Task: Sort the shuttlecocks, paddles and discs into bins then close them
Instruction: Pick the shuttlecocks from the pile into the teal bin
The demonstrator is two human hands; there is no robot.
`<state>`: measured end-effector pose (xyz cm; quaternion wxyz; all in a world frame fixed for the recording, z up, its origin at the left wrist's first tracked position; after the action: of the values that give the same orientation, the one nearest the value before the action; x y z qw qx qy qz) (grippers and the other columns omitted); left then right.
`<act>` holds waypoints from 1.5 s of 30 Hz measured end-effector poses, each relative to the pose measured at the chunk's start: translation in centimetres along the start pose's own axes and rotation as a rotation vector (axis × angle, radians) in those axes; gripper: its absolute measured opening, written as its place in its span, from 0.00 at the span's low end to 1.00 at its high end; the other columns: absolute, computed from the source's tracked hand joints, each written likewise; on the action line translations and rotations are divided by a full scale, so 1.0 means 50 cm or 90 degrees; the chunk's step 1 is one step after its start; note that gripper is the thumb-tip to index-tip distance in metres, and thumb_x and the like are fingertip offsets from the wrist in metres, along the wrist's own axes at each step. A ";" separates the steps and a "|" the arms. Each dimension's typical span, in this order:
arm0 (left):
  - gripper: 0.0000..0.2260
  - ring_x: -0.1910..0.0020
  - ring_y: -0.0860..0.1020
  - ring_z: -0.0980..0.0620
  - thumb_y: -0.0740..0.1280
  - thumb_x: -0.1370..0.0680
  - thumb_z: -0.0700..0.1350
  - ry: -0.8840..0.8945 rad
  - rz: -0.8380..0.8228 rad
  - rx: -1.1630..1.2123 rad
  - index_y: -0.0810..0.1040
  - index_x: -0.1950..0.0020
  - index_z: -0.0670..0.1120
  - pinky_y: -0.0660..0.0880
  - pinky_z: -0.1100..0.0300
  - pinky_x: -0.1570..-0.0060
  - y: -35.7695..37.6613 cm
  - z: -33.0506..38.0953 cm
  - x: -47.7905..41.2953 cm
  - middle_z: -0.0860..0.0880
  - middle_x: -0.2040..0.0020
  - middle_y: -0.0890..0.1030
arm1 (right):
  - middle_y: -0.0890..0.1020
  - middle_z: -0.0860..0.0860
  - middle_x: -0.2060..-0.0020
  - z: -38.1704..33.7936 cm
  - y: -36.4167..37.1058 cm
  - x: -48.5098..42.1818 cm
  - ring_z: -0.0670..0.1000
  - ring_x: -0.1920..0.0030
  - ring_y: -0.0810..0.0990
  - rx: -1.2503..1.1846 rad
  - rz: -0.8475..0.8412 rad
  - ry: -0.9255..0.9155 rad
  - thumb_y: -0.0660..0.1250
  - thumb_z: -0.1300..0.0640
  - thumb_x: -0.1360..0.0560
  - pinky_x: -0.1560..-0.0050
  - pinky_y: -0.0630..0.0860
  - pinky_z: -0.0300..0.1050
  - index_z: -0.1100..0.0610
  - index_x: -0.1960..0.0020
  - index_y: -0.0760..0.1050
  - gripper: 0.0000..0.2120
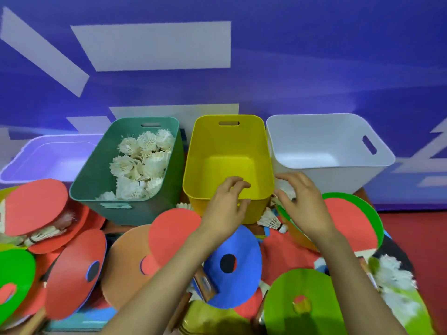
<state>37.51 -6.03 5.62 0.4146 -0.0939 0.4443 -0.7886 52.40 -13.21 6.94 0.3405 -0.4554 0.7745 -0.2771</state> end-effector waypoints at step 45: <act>0.03 0.55 0.72 0.47 0.63 0.23 0.39 0.000 0.019 -0.064 0.70 0.52 0.43 0.71 0.51 0.64 0.226 0.122 -0.079 0.46 0.57 0.75 | 0.78 0.49 0.57 0.295 0.028 -0.037 0.50 0.56 0.78 -0.057 -0.104 0.164 0.65 0.65 0.26 0.51 0.75 0.45 0.55 0.44 0.76 0.12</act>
<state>49.61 -9.87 1.27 0.4209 -0.1082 0.4846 -0.7591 63.85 -12.70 -2.65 0.1940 -0.4919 0.7840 -0.3252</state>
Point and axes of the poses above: each hand's wrist, its own x-axis away from the middle knuckle, its own y-axis out of the palm, z = x × y, the point moved 7 cm from there along -x, towards the middle knuckle
